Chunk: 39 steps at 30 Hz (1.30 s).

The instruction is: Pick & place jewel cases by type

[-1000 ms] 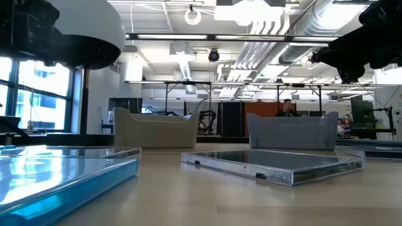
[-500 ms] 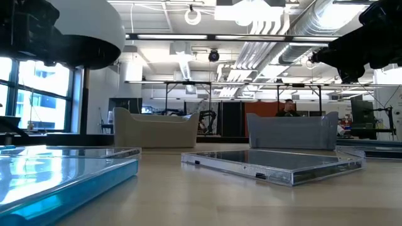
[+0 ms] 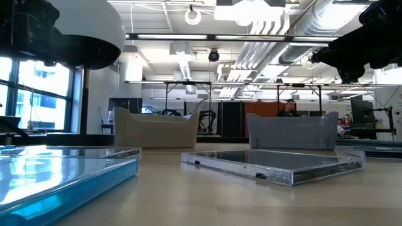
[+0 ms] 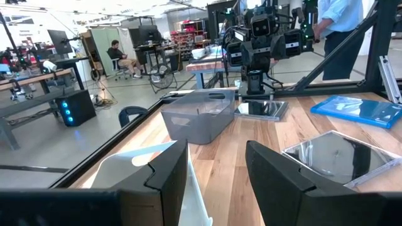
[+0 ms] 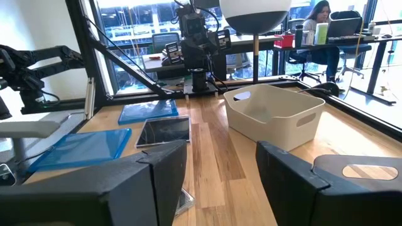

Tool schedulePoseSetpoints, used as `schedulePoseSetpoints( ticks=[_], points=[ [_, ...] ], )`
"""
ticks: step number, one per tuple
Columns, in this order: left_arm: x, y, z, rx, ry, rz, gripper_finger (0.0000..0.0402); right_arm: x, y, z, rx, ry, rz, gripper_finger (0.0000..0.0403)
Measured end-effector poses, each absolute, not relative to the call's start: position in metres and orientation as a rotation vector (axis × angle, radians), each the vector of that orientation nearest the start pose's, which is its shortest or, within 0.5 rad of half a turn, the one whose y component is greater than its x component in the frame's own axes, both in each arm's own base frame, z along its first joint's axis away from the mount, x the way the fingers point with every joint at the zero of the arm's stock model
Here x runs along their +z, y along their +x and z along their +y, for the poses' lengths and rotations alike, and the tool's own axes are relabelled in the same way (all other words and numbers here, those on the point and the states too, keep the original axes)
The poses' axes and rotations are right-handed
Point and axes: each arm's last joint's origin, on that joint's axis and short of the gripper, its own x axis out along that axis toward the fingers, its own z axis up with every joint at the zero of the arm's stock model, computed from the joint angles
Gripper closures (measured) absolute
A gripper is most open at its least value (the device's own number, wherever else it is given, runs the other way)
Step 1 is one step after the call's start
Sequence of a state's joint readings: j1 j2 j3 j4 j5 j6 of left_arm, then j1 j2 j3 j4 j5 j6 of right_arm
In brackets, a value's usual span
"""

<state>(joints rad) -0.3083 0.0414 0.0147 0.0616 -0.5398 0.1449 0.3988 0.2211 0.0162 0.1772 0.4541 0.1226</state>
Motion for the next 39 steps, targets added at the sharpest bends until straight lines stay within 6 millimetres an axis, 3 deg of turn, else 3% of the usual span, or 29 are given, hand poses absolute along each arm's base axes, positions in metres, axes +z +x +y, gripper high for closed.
schedulePoseSetpoints(
  ticks=[20, 39],
  points=[
    [0.1711, 0.0953, -0.0147, 0.232, 0.129, -0.016, 0.0243, 0.1677, 0.1047, 0.0303, -0.057, 0.111, 0.022, 0.0215],
    [0.1726, 0.0960, -0.0207, 0.020, -0.185, -0.050, 0.0243, 0.1704, 0.1047, 0.0296, -0.082, 0.105, -0.006, 0.0215]
  ],
)
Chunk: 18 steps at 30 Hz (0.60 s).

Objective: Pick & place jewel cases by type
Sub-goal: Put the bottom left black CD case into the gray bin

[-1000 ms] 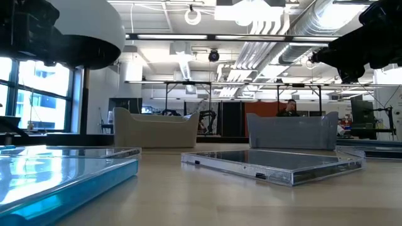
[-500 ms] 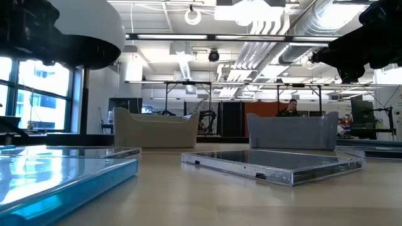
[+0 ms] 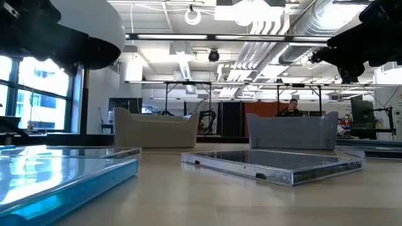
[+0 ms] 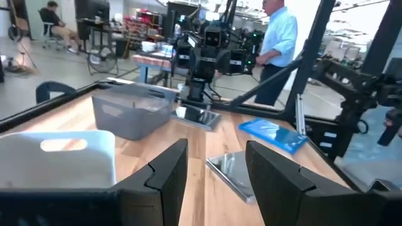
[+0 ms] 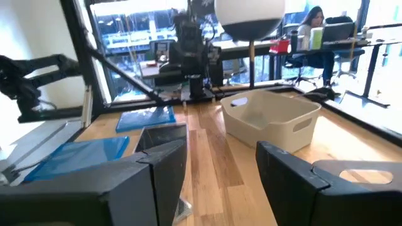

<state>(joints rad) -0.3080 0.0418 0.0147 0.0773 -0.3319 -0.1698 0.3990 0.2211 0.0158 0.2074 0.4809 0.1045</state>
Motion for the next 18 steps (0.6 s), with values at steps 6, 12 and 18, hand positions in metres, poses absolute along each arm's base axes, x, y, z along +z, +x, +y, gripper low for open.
schedulePoseSetpoints(
  ticks=[6, 12, 18],
  points=[
    [0.174, 0.096, -0.020, 0.040, -0.315, -0.058, 0.0243, 0.175, 0.105, 0.029, -0.090, 0.111, -0.049, 0.0215],
    [0.199, 0.094, -0.020, 0.016, -0.281, -0.066, 0.0243, 0.193, 0.102, 0.025, -0.197, 0.033, -0.211, 0.0215],
    [0.232, 0.101, -0.022, 0.034, -0.210, 0.103, 0.0243, 0.195, 0.102, 0.023, -0.284, 0.081, -0.229, 0.0215]
  ],
)
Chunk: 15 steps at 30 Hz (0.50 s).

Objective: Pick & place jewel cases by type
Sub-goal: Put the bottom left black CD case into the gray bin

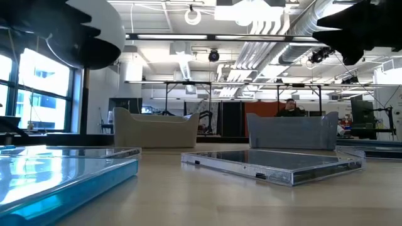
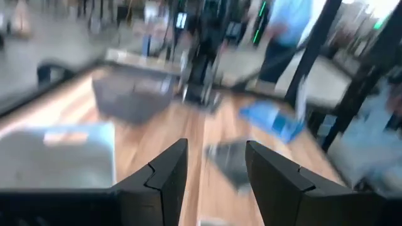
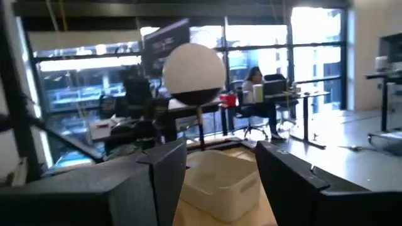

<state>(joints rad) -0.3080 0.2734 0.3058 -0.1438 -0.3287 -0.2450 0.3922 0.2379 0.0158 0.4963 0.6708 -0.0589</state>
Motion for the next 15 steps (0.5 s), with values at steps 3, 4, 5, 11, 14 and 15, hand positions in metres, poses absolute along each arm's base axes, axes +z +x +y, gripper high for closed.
schedulePoseSetpoints(
  ticks=[3, 4, 5, 11, 14, 15],
  points=[
    [0.239, 0.110, -0.025, 0.069, -0.269, 0.257, 0.0243, 0.192, 0.108, 0.023, -0.227, 0.074, -0.208, 0.0215],
    [0.239, 0.114, -0.027, 0.080, -0.304, 0.307, 0.0243, 0.191, 0.110, 0.023, -0.221, 0.074, -0.204, 0.0215],
    [0.239, 0.119, -0.029, 0.087, -0.342, 0.356, 0.0243, 0.191, 0.113, 0.022, -0.218, 0.067, -0.199, 0.0215],
    [0.224, 0.148, -0.045, 0.018, -0.554, 0.689, 0.0243, 0.191, 0.140, 0.019, -0.160, 0.013, -0.120, 0.0215],
    [0.213, 0.160, -0.051, 0.002, -0.644, 0.816, 0.0243, 0.202, 0.164, 0.019, -0.112, -0.015, -0.051, 0.0215],
    [0.209, 0.163, -0.053, 0.009, -0.659, 0.852, 0.0243, 0.206, 0.173, 0.019, -0.098, -0.033, -0.029, 0.0215]
  ],
)
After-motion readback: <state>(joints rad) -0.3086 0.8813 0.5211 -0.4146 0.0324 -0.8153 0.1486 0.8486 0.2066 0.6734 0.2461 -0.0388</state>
